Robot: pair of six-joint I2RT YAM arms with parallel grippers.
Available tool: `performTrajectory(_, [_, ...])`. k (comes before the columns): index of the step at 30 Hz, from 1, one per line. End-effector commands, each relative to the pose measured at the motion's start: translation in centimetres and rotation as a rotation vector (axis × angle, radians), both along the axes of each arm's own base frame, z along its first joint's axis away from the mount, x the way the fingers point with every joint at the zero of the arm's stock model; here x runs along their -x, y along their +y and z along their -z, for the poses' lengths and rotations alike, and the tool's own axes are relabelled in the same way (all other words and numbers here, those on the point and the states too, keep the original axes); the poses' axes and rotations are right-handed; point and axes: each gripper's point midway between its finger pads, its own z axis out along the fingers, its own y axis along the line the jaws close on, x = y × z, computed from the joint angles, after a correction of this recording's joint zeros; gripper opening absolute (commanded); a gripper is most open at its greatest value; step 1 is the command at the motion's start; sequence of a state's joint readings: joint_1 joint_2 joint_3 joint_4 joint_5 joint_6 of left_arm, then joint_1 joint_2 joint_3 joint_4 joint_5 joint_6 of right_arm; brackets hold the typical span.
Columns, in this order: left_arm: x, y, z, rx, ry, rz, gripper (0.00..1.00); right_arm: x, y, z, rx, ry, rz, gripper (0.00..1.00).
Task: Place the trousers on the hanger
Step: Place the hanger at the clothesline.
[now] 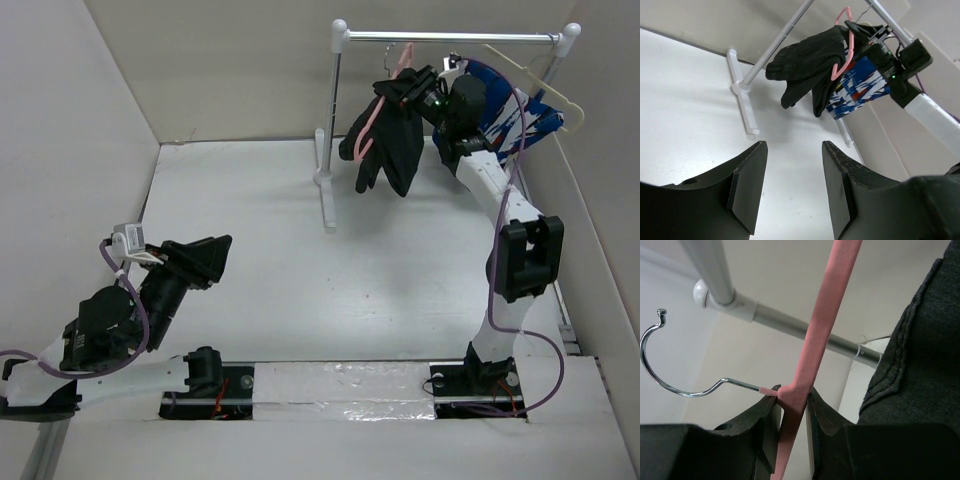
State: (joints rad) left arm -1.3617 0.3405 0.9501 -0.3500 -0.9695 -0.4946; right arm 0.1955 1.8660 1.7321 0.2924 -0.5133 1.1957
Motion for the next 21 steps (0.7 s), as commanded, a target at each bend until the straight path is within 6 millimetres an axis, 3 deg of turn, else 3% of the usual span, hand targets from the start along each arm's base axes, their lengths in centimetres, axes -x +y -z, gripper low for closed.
performTrajectory(1, [-0.3,1.0,1.0,-0.030,0.011,-0.050,0.45,2.3,-0.9,-9.0,-0.038,-0.249,-0.036,0.00])
performTrajectory(10, [-0.7,-0.3,1.7,-0.113,0.012,-0.051,0.46,1.5,-1.3,-9.9,-0.070,-0.278,-0.063,0.00])
performTrajectory(14, [-0.7,-0.7,2.0,-0.133,0.017,-0.051,0.46,0.4,-2.5,-10.2,-0.084,-0.264,-0.033,0.00])
performTrajectory(18, [-0.6,-0.1,1.7,-0.095,0.007,-0.047,0.45,-1.4,-3.8,-10.2,-0.079,-0.243,-0.007,0.00])
performTrajectory(21, [-0.4,0.7,1.3,-0.065,-0.006,-0.046,0.45,-2.4,-3.7,-8.9,-0.074,-0.216,-0.004,0.00])
